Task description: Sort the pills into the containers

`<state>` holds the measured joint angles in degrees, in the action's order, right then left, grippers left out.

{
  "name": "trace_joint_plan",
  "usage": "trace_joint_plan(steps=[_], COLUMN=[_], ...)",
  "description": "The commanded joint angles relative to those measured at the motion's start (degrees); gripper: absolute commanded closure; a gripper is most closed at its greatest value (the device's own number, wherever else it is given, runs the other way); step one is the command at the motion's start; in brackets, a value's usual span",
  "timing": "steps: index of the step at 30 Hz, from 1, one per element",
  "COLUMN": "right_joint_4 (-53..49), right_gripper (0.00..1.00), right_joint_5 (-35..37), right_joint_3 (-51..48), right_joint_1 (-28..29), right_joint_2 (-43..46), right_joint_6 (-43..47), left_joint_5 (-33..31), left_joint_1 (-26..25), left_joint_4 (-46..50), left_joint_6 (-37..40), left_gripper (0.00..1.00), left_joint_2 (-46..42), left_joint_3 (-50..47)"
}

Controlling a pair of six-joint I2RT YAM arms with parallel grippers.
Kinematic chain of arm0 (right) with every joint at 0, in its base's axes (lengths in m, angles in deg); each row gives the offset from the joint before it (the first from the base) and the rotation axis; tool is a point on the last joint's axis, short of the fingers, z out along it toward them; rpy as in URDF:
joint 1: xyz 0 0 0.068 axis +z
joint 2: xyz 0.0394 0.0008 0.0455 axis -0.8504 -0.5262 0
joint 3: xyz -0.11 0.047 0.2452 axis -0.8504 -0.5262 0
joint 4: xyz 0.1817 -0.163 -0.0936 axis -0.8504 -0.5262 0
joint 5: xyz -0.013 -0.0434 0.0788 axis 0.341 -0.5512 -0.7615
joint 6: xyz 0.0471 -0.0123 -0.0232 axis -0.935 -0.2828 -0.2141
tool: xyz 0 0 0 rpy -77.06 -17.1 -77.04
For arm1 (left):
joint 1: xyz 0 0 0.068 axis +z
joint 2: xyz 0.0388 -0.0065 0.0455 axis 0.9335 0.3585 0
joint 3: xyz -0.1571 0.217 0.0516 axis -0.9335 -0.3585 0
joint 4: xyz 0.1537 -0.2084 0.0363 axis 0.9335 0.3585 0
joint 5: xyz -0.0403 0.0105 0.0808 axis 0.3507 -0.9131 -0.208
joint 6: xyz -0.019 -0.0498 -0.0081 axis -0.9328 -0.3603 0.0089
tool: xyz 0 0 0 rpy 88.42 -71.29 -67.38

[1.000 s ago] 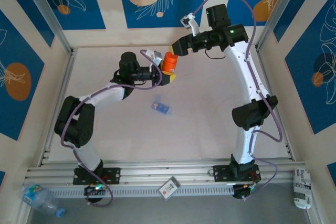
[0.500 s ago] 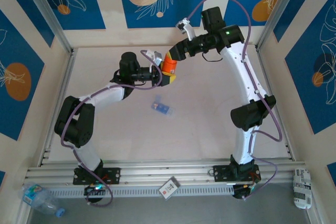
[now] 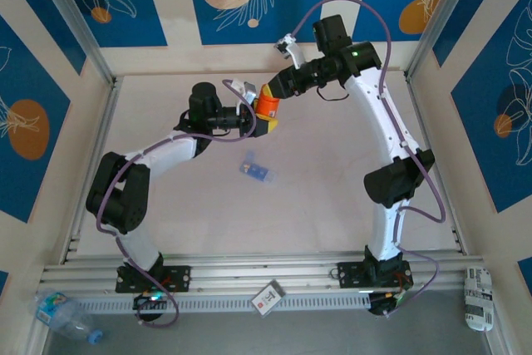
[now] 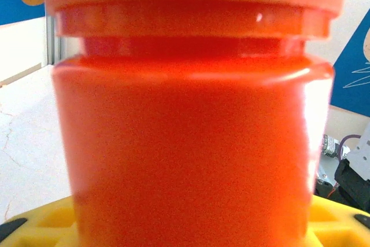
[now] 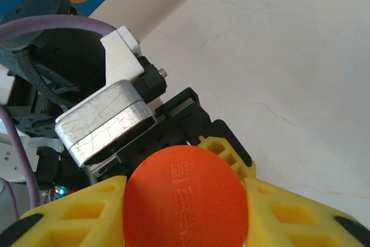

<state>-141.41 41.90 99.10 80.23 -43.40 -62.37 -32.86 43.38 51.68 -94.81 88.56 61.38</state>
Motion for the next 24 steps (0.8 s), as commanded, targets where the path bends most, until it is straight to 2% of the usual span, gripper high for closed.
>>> trace_joint_plan(steps=[1,13,20,24], right_joint_4=[-1.4,10.6,10.7,10.7], right_gripper=[0.62,0.66,0.64,0.54], right_joint_5=[-0.3,4.1,4.9,2.0], right_joint_3=[-1.7,-17.3,-13.2,-10.0], right_joint_1=[0.4,2.4,-1.4,-4.5], right_joint_2=[-0.7,5.7,6.6,7.9], right_joint_6=[0.3,-7.8,-10.8,-11.9], left_joint_5=[1.8,0.2,0.4,0.7], left_joint_1=[0.3,0.3,0.3,0.3], left_joint_4=[-2.2,-1.8,-0.8,1.1], left_joint_6=[0.6,1.1,2.0,3.5], left_gripper=[1.0,1.0,1.0,1.0], left_joint_2=[-0.9,-1.1,-0.8,-0.9], left_joint_3=[2.0,3.1,2.7,2.8])
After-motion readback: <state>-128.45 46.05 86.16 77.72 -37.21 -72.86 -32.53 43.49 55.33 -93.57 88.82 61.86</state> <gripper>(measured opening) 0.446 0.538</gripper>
